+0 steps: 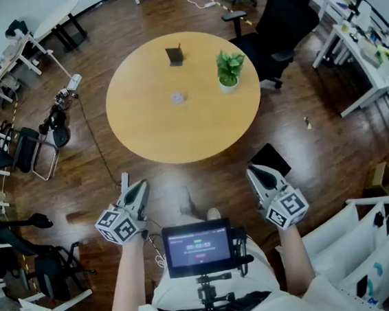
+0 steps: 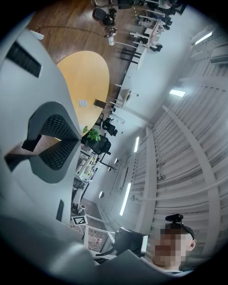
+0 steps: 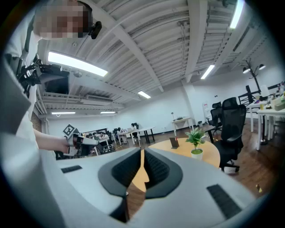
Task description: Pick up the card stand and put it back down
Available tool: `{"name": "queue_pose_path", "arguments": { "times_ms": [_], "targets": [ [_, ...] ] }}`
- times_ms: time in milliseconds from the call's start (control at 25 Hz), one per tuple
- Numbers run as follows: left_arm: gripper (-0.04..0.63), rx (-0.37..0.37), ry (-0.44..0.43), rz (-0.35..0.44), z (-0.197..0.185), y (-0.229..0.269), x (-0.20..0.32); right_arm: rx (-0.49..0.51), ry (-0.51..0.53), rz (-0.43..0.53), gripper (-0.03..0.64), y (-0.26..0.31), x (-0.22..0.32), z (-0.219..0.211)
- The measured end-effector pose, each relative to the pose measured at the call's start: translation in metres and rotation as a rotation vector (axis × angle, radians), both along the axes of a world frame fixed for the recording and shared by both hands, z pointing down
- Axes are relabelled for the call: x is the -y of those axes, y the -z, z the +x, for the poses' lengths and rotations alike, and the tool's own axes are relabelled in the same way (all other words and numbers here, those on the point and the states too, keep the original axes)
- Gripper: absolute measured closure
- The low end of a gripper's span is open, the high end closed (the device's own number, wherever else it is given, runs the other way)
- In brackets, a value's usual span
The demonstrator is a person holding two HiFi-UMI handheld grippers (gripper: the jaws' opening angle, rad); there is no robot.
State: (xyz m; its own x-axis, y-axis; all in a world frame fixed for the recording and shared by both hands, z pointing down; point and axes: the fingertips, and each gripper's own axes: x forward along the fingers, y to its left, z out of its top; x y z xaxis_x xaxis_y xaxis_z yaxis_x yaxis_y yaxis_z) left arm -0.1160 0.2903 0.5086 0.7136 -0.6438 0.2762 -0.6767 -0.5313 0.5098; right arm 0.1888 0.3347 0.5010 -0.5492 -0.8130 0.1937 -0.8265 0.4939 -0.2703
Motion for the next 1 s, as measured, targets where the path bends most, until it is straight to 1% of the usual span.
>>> {"name": "queue_pose_path", "arguments": {
  "times_ms": [200,440,640,800,920,1000],
  "targets": [
    [0.592,-0.005,-0.033,0.017,0.010,0.002,0.021,-0.035,0.019,0.009,0.585,-0.003,0.015,-0.007],
    [0.592,-0.020,-0.067,0.028,0.020,0.007,0.045,-0.036,0.005,-0.008,0.584,-0.009,0.031,-0.010],
    [0.592,-0.013,-0.084,0.019,0.012,-0.003,0.064,-0.041,-0.010,-0.034,0.584,-0.014,0.050,-0.016],
    [0.592,-0.008,-0.095,0.022,0.003,-0.006,0.089,-0.057,-0.016,-0.032,0.584,-0.018,0.075,-0.026],
    [0.592,-0.015,-0.105,0.014,-0.007,-0.010,0.105,-0.067,-0.029,-0.053,0.584,-0.021,0.088,-0.038],
    [0.592,-0.024,-0.112,0.024,-0.014,-0.005,0.123,-0.074,-0.032,-0.053,0.584,-0.015,0.104,-0.047]
  ]
}}
